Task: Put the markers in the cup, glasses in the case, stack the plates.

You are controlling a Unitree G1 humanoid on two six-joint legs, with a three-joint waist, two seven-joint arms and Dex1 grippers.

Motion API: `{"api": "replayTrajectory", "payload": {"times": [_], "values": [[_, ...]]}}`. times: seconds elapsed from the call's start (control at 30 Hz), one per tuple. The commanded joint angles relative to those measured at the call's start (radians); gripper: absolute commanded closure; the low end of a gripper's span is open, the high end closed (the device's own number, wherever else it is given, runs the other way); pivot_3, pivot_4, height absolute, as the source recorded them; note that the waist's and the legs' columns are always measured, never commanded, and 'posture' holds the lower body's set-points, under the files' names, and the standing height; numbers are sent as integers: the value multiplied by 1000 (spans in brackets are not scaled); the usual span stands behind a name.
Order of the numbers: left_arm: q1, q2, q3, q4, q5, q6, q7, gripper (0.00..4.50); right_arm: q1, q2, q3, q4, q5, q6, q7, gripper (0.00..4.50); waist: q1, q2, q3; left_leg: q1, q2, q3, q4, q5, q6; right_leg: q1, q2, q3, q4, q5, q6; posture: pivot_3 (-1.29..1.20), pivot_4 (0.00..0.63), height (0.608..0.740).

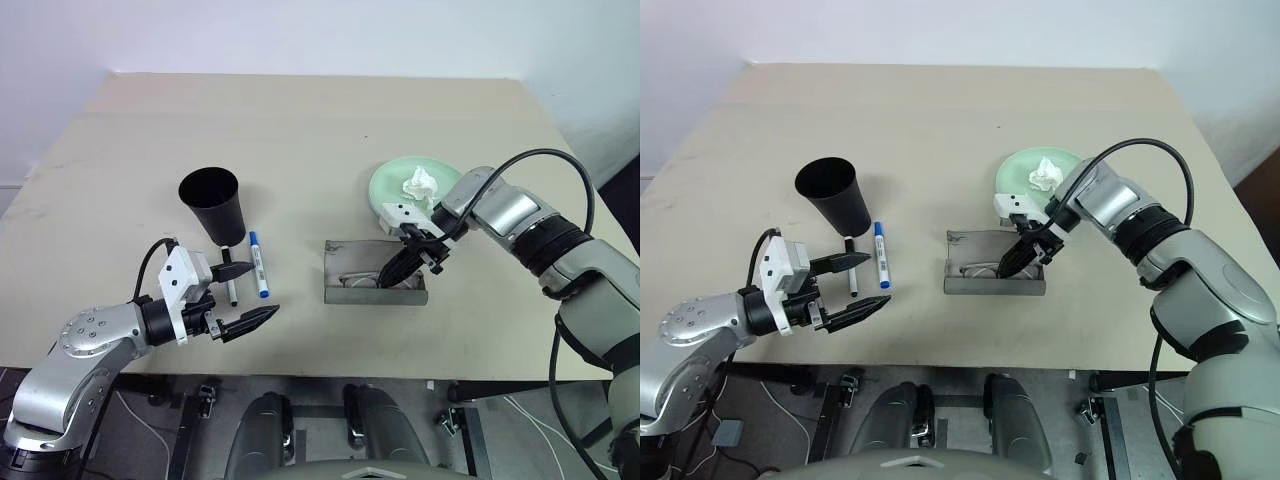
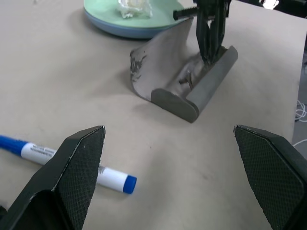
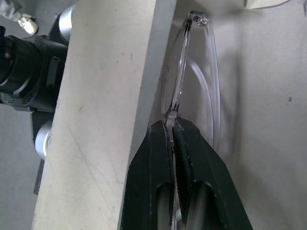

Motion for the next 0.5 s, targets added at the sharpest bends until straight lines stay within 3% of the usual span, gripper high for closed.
{"api": "replayTrajectory", "payload": {"times": [0.03, 0.43, 0.5], "values": [[-14, -7, -3, -16, 4, -21, 3, 0, -12, -15, 35, -28, 27, 35, 7, 4480, 0, 0, 0, 0, 0, 0, 0, 0, 0, 0, 0, 0, 0, 0, 0, 0, 150, 701], [-34, -15, -17, -18, 9, -14, 10, 0, 27, 14, 11, -31, 6, 60, 7, 4480, 0, 0, 0, 0, 0, 0, 0, 0, 0, 0, 0, 0, 0, 0, 0, 0, 150, 701], [-36, -14, -17, -18, 7, -12, 12, 0, 29, 20, -2, -20, 2, 63, 7, 3938, 0, 0, 0, 0, 0, 0, 0, 0, 0, 0, 0, 0, 0, 0, 0, 0, 150, 701]]}}
